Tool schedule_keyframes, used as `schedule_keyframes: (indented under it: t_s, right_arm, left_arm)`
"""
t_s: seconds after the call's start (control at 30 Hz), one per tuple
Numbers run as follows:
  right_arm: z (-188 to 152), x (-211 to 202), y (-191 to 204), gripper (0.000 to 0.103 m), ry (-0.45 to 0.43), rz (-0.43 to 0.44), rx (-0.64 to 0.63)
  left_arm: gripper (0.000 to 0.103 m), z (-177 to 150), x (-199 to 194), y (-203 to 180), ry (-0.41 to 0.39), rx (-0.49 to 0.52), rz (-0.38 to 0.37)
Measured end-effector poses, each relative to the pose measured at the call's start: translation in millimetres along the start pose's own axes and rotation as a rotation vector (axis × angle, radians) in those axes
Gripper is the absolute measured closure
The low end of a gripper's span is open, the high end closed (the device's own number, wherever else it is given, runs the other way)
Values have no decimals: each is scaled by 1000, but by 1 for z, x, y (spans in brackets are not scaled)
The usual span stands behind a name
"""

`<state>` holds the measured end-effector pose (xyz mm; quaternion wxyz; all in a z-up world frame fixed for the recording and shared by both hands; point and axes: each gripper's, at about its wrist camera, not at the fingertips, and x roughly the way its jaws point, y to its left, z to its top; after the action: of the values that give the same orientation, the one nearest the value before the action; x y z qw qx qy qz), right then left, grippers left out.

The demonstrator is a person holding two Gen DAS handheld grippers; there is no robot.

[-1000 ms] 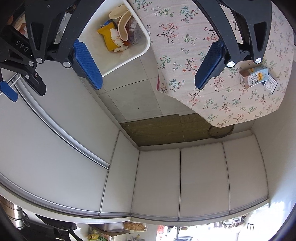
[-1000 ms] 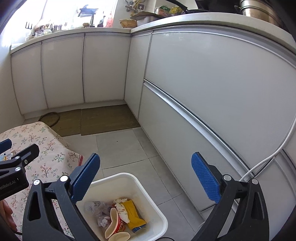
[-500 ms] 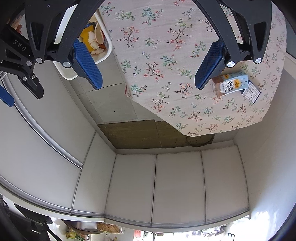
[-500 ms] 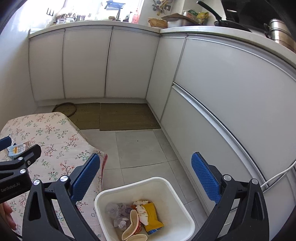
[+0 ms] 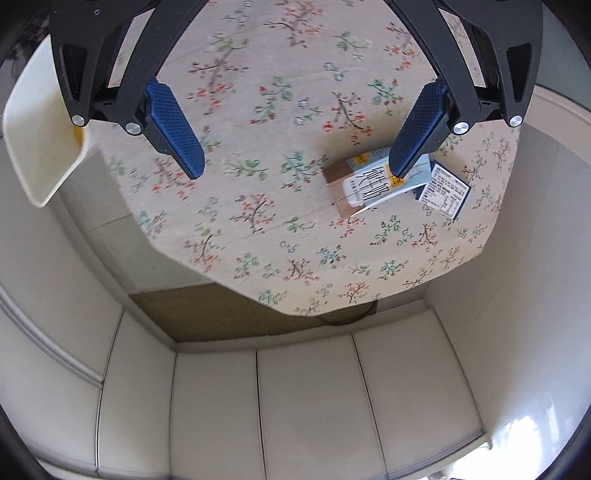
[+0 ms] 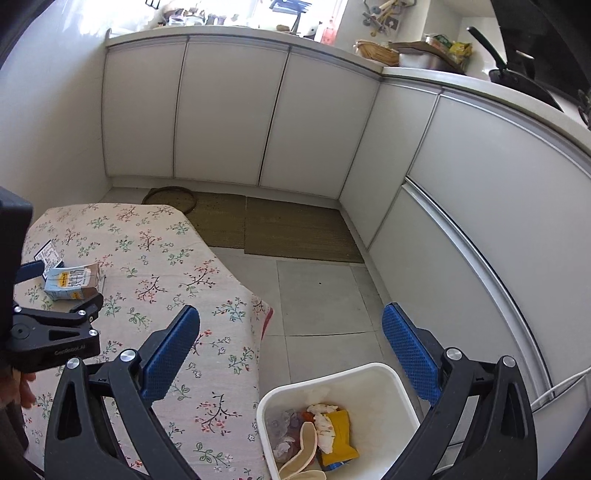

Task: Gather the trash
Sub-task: 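Lower the left tool onto the milk carton and close on it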

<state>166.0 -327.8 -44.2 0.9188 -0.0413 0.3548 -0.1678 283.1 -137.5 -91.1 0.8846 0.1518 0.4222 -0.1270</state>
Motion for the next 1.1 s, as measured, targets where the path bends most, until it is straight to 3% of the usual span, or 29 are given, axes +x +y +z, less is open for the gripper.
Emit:
schedule_keyframes:
  t_s: [0.17,0.27,0.47,0.6,0.83,0.97,1.1]
  right_arm:
    - [-5,9,12,7,39,23,-35]
    - [-6,13,15,7,54,28,-48]
    - [-8,15,20,7,64,34,-74]
    - [-9,18,22,7,70,33,-91]
    - [-14,23,32,7,74,49,-140]
    - [-15,26,36,7,73,123,-117]
    - [-17,36,50,7,81,184,-104]
  left_arm:
    - [7,-8,53,18,89,266,82]
    - [7,-10,83,29,178,387,72]
    - [8,-3,119,48,303,464,-15]
    - [9,3,130,51,338,498,-63]
    - [30,5,134,68,382,385,-189]
    - [31,-17,115,77,301,264,-220]
    - [35,-54,86,97,197,50,-253]
